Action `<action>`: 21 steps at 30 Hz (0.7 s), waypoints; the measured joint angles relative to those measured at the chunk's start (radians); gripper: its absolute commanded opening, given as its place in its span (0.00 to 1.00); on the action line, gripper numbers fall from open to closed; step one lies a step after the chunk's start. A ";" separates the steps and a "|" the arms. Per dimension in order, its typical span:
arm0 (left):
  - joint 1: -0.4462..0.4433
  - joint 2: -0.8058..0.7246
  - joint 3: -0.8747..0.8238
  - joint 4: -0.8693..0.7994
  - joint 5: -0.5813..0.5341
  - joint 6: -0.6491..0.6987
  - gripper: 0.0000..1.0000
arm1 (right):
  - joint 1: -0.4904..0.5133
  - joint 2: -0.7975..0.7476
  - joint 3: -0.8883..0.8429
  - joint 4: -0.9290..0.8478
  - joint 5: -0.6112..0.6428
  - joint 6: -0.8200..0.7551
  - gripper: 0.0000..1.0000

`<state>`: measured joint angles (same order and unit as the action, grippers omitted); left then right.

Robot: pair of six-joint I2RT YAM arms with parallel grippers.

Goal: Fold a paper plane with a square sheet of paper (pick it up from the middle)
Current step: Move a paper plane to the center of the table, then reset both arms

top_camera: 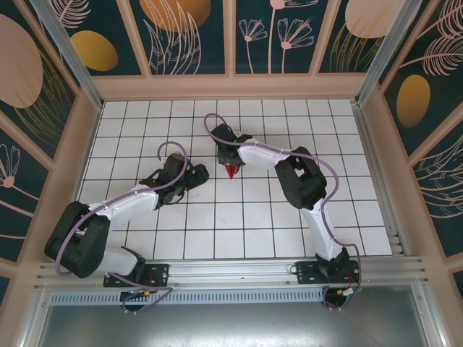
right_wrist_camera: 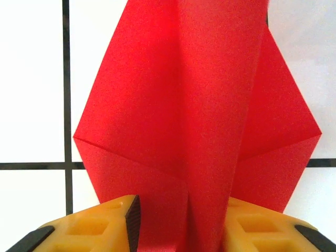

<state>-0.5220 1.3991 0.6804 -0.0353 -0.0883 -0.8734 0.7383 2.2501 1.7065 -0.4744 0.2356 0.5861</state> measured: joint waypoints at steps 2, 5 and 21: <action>0.002 -0.005 0.004 -0.005 -0.002 0.006 0.99 | 0.000 -0.003 0.000 -0.008 -0.002 0.003 0.43; 0.013 -0.010 0.010 -0.018 -0.003 0.010 0.99 | -0.002 -0.014 0.000 -0.018 -0.002 0.014 0.47; 0.157 -0.037 0.170 -0.092 -0.086 0.113 0.99 | -0.069 -0.533 -0.240 0.011 0.143 0.080 0.77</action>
<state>-0.3649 1.3624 0.8505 -0.1276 -0.1745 -0.7609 0.6689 1.7176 1.4662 -0.4633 0.3790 0.6659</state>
